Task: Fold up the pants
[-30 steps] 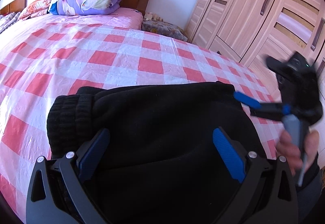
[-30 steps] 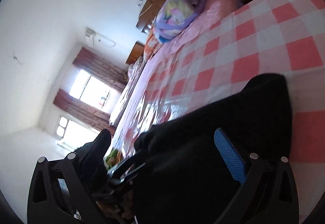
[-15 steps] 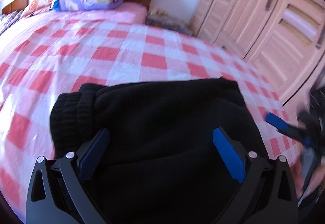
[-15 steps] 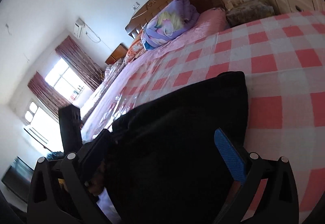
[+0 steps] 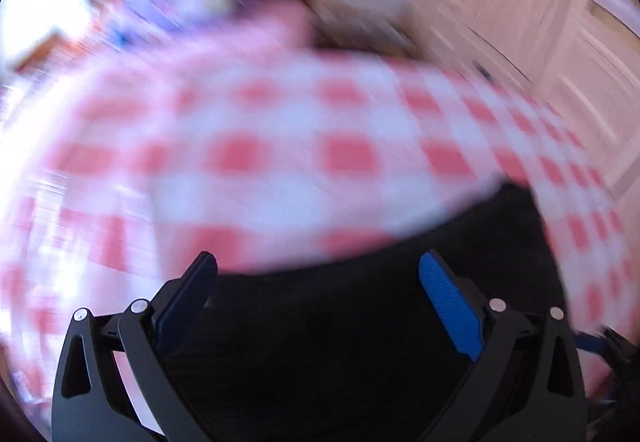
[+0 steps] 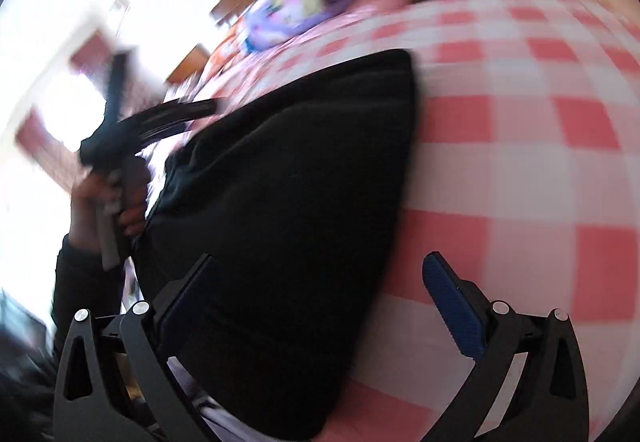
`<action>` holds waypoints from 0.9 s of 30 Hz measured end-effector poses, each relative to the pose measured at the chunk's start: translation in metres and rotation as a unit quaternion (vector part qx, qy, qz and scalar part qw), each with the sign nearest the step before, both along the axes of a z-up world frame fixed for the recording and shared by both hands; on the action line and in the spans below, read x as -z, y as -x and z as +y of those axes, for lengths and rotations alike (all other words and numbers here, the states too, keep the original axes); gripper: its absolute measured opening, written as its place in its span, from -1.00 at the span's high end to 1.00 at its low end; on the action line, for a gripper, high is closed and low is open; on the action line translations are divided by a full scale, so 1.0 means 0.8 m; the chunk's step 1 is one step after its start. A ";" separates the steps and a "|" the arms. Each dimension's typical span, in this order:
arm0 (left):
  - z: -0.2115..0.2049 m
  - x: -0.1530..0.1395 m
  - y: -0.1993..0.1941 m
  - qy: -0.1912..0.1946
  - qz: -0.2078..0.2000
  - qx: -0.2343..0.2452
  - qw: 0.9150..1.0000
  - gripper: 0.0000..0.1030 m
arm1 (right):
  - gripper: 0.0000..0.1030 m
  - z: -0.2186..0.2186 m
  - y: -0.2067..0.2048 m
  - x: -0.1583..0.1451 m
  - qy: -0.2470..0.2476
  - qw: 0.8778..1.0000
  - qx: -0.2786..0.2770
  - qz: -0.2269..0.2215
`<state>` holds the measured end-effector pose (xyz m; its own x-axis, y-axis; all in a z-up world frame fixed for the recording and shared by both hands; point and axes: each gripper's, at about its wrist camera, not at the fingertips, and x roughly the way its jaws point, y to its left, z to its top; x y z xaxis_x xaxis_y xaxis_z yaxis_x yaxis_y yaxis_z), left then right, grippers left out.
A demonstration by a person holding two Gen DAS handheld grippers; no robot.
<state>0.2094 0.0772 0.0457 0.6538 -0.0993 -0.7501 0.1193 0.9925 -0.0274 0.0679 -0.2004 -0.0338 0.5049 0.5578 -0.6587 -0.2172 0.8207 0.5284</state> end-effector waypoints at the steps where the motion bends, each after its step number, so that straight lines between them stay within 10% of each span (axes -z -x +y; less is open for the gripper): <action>1: 0.026 -0.020 0.017 0.031 -0.028 -0.015 0.999 -0.96 | -0.92 -0.014 0.002 0.003 -0.018 1.000 0.013 0.015; 6: 0.145 -0.010 0.063 0.190 0.043 -0.018 0.981 -0.97 | -0.92 -0.031 0.008 0.016 -0.080 0.996 0.007 0.037; 9: 0.186 0.043 0.079 0.277 0.135 -0.004 0.951 -0.96 | -0.92 -0.008 0.003 0.023 -0.081 0.995 -0.018 0.053; 15: 0.163 0.100 0.103 0.313 0.202 0.061 0.926 -0.96 | -0.92 0.026 -0.006 0.023 -0.074 0.994 -0.050 0.055; 23: 0.108 0.097 0.098 0.239 0.203 0.098 0.944 -0.94 | -0.82 0.031 -0.006 0.020 -0.082 0.994 -0.059 0.042; 27: 0.105 0.082 0.110 0.215 0.171 0.084 0.958 -0.24 | -0.12 0.021 -0.002 0.019 -0.092 0.995 -0.043 0.022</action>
